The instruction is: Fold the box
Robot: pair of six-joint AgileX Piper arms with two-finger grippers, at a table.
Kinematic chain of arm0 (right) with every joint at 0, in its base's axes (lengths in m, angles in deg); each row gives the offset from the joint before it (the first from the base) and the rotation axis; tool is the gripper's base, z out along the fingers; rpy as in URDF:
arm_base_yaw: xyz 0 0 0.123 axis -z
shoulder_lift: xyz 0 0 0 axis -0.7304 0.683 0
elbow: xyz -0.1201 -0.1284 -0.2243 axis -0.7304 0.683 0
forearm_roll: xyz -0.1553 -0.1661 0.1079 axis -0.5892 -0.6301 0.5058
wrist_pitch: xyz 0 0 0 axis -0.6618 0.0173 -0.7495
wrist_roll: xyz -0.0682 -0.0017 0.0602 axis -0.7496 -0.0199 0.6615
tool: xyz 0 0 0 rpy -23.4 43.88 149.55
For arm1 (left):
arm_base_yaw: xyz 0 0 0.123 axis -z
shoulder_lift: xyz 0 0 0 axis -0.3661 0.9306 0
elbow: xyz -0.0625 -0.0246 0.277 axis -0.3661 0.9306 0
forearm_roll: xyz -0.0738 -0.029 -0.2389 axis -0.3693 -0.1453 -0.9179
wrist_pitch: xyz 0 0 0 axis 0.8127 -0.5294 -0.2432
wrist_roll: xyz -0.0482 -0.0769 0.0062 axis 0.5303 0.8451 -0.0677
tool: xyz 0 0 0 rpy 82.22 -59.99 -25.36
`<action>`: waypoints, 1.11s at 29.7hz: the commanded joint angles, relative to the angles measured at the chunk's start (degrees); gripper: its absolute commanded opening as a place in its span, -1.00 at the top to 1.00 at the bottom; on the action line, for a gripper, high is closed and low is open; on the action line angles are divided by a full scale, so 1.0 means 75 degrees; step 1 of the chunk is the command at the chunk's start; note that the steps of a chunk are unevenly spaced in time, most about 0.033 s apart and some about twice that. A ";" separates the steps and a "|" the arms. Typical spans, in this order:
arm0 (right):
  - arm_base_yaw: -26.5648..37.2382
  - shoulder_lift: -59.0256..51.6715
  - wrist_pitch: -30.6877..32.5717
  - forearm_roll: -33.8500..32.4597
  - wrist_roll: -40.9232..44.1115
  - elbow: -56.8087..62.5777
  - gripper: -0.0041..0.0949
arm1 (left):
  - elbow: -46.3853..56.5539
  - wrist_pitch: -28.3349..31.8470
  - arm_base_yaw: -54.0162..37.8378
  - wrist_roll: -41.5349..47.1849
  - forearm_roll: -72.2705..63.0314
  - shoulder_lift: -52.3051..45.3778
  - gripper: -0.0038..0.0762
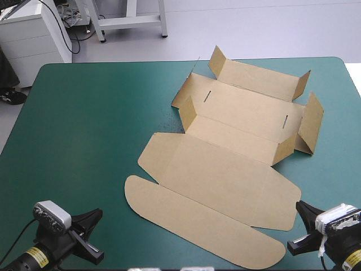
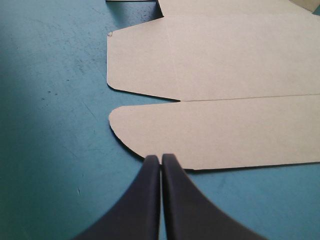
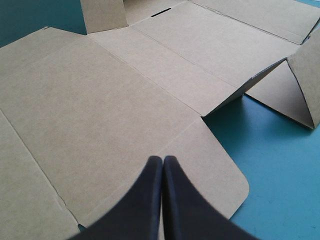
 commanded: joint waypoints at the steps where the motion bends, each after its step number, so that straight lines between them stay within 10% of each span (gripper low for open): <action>1: -0.0021 0.0091 -0.0573 -0.0099 -0.0013 -0.0196 0.96 | -0.0196 0.0539 0.0020 0.0013 -0.0150 0.0103 0.92; 13: -0.0021 0.0091 -0.0573 0.0003 -0.0013 -0.0196 0.87 | -0.0196 0.0539 0.0020 0.0013 -0.0150 0.0103 0.92; 22: -0.0021 0.0091 -0.0573 0.0506 -0.0488 -0.0196 -0.29 | -0.0196 0.0539 0.0020 0.0013 -0.0150 0.0103 0.92; 33: -0.0021 0.0109 -0.0668 0.0541 0.0148 -0.0212 -0.39 | -0.0196 0.0539 0.0020 0.0013 -0.0150 0.0103 0.92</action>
